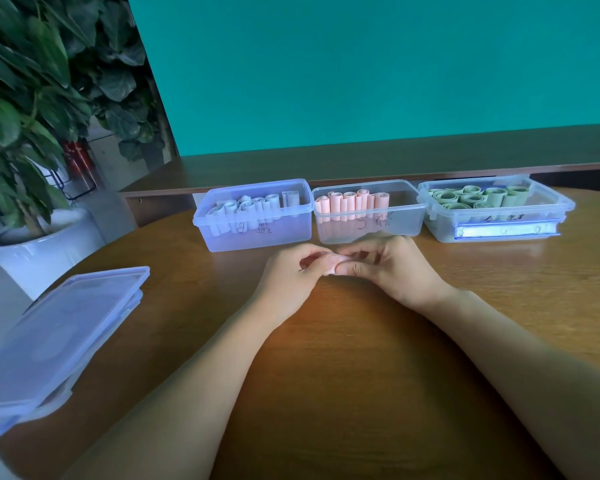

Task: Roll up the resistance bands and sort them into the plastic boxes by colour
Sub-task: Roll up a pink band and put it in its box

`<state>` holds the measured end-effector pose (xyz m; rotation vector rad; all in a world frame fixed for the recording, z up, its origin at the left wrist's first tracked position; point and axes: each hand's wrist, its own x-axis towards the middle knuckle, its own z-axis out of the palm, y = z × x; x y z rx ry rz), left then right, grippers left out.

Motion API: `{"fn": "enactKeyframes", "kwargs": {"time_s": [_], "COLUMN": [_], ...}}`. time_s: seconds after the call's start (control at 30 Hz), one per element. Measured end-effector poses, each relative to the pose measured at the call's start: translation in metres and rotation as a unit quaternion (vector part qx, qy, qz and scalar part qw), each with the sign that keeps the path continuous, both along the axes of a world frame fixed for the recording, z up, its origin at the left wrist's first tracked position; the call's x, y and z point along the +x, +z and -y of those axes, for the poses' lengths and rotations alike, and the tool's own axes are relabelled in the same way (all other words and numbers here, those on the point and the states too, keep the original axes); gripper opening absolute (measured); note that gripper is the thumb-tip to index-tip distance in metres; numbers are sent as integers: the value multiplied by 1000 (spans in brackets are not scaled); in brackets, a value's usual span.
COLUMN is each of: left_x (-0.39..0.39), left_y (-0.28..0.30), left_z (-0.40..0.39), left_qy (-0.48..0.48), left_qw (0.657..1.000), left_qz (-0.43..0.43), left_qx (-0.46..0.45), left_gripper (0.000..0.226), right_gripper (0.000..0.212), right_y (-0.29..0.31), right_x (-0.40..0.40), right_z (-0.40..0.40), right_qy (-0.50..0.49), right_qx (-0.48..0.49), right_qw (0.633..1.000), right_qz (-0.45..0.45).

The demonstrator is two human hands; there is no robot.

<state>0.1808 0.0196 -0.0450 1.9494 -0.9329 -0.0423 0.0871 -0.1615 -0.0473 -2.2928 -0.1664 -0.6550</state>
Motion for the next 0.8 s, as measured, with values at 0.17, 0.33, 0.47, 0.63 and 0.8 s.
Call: {"fn": "enactKeyframes", "kwargs": {"time_s": [0.17, 0.33, 0.47, 0.63, 0.8], "left_x": [-5, -7, -7, -5, -6], "left_y": [7, 9, 10, 8, 11], "left_z": [-3, 0, 0, -1, -2], "left_qy": [-42, -36, -53, -87, -100], "left_qw": [986, 968, 955, 949, 951], "left_qz": [-119, -166, -204, -233, -222], "left_qx": [-112, -183, -209, -196, -192], "left_gripper": [22, 17, 25, 26, 23], "right_gripper": [19, 17, 17, 21, 27], "right_y": [3, 6, 8, 8, 15], "right_x": [0, -2, -2, -4, -8], "right_z": [-5, -13, -18, -16, -12], "right_qy": [-10, 49, 69, 68, 61], "right_qx": [84, 214, 270, 286, 276], "right_qw": [996, 975, 959, 953, 958], "right_qz": [10, -22, -47, -66, -38]}}
